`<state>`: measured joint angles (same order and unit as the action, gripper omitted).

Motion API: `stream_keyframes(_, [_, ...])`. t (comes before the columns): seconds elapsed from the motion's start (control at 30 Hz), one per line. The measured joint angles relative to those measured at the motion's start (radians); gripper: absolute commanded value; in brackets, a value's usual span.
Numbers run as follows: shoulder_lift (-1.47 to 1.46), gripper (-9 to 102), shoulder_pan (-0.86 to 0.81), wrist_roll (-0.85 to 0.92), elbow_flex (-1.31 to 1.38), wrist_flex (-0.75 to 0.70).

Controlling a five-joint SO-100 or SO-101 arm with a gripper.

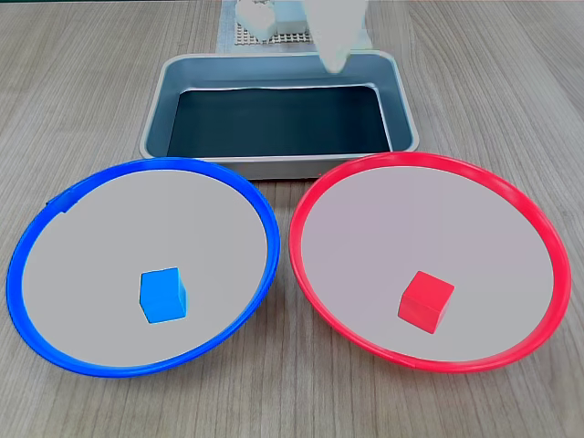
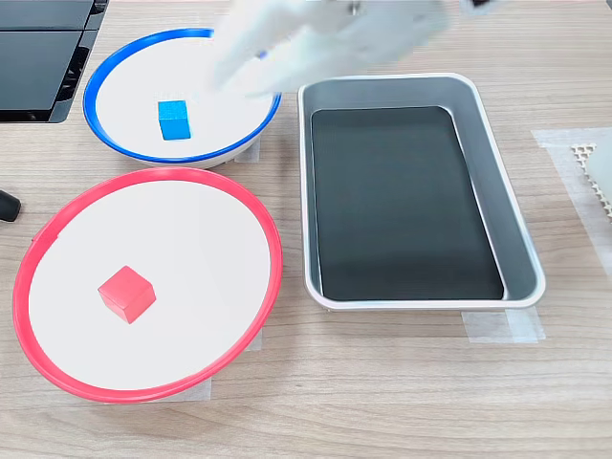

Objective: Move two blocks tray to matching dishes

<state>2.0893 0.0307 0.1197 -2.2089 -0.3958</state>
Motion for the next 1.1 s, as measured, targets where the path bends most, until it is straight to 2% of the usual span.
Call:
stream_keyframes(0.07, [0.163, 0, -0.029, -0.049, -0.207, 0.118])
stream_keyframes(0.17, [0.41, 0, -0.048, -0.087, -0.476, 0.138])
stream_keyframes(0.23, [0.595, 0, -0.063, -0.094, -0.601, 0.08])
stream_keyframes(0.27, [0.719, 0, -0.054, -0.075, -0.675, -0.025])
stream_keyframes(0.4, [0.92, 0, -0.074, -0.048, -0.787, -0.209])
stream_keyframes(0.67, [1.195, 0, -0.097, -0.029, -0.813, -0.554])
stream_keyframes(0.97, [1.216, 0, -0.106, -0.06, -0.813, -0.598])
stream_keyframes(1.1, [1.216, 0, -0.095, -0.149, -0.813, -0.598])
